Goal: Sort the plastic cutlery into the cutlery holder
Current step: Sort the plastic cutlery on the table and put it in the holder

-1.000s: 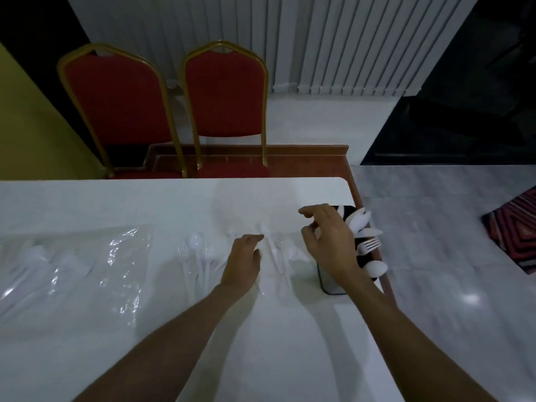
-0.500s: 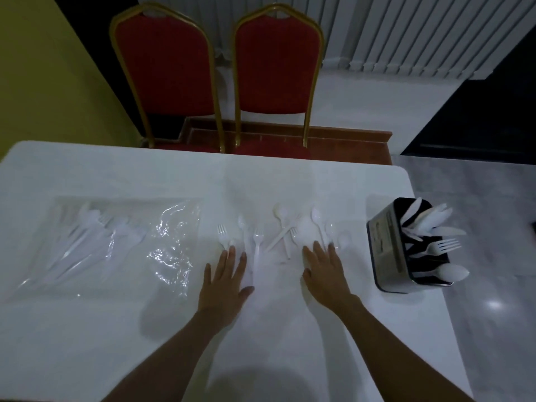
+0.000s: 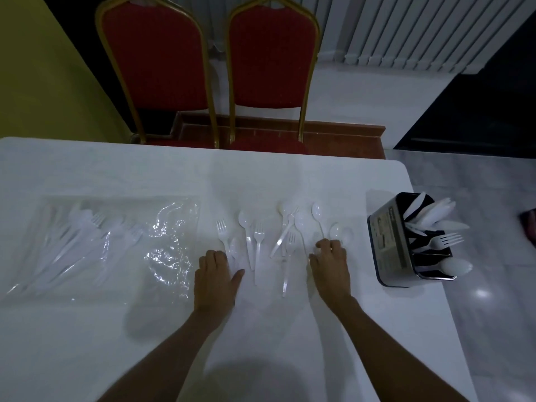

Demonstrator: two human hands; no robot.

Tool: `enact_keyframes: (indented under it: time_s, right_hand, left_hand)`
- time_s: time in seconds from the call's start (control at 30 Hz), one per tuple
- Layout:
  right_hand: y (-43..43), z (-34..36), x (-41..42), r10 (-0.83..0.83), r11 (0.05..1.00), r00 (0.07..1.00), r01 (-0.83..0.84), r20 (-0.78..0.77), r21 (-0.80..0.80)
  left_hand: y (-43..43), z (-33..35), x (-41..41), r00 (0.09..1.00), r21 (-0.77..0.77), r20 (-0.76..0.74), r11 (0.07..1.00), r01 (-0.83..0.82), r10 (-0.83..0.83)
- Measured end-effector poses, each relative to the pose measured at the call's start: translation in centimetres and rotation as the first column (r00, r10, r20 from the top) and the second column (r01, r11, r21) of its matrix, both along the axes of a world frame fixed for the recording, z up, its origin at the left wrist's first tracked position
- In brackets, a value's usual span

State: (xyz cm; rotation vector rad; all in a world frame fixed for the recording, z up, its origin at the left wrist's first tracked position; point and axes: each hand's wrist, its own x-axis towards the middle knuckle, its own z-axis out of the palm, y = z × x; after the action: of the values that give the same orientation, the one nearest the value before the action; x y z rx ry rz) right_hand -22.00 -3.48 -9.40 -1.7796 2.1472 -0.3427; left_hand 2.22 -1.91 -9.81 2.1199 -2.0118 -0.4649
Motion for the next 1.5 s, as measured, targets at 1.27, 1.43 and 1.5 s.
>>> enact_keyframes:
  time_s: [1.27,1.43,1.5]
  right_hand:
    - [-1.9,1.2,-2.0,-0.308,0.949,0.924,0.283,0.225,0.137]
    - [-2.0,0.8,-2.5,-0.289,0.954,0.933,0.261,0.213,0.151]
    - [-2.3,0.8,-2.5,-0.28,0.956,0.935,0.25,0.218,0.155]
  left_hand:
    - [-2.6,0.6,-4.6,0.939,0.159,-0.283,0.975,-0.155,0.195]
    - [-2.7,0.5,-4.7,0.94,0.168,-0.284,0.975,-0.148,0.192]
    - [-2.7,0.4,-4.7,0.94,0.186,-0.274,0.97,-0.156,0.204]
